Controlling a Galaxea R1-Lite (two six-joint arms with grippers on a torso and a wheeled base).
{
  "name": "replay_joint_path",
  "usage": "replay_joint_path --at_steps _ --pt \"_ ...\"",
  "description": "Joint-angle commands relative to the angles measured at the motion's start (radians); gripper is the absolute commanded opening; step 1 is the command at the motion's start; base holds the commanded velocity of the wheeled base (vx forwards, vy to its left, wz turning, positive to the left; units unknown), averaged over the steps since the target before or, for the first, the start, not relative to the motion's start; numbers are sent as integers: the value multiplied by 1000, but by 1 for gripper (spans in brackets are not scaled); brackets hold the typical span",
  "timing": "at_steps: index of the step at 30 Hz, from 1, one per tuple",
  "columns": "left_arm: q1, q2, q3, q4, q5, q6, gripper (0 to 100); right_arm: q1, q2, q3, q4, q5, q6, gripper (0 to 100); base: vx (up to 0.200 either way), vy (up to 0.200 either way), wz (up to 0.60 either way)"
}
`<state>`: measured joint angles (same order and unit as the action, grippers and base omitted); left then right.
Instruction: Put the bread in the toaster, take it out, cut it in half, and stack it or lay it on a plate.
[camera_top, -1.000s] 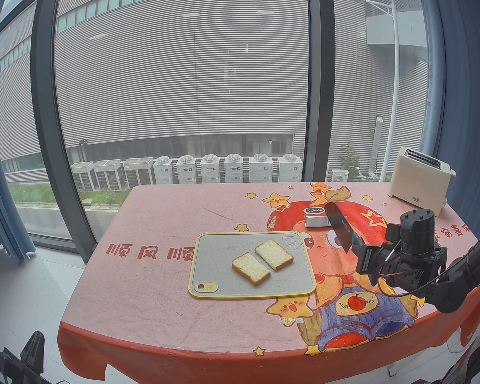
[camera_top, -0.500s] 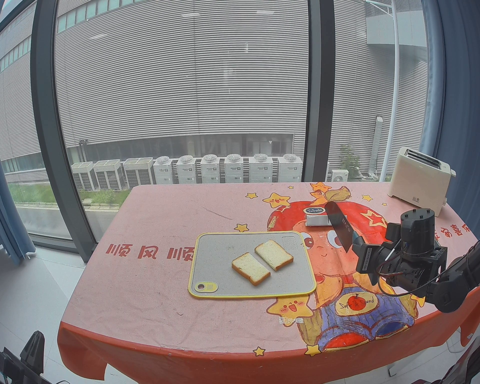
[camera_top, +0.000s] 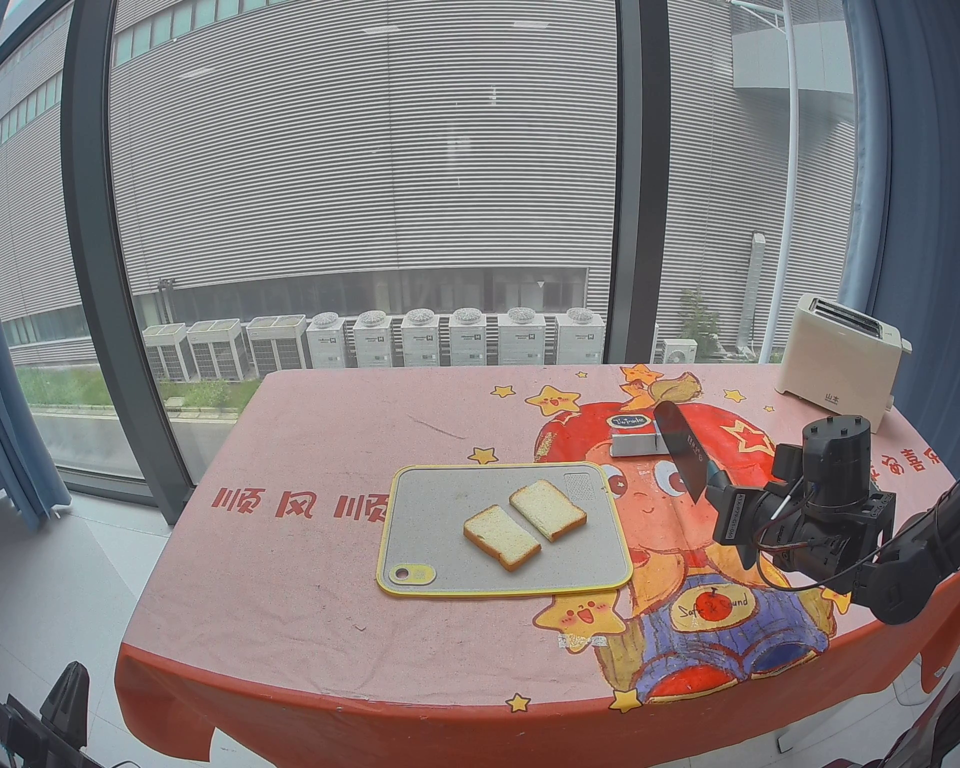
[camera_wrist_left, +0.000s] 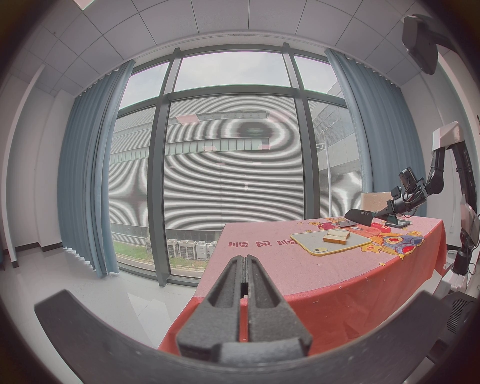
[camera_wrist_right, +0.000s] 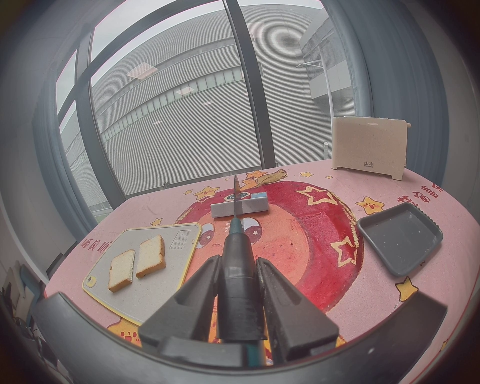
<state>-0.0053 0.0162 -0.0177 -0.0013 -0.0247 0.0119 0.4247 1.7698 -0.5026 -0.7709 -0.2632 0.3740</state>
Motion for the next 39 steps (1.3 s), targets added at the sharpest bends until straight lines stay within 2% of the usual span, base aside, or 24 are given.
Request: replay_joint_path --at_steps 1,39 --pt "-1 -16 18 0 0 -1 0 3 5 2 -1 -1 0 0 0 0 0" --pt "-1 -16 18 0 0 0 0 25 0 6 -1 -10 -3 0 0 0 0"
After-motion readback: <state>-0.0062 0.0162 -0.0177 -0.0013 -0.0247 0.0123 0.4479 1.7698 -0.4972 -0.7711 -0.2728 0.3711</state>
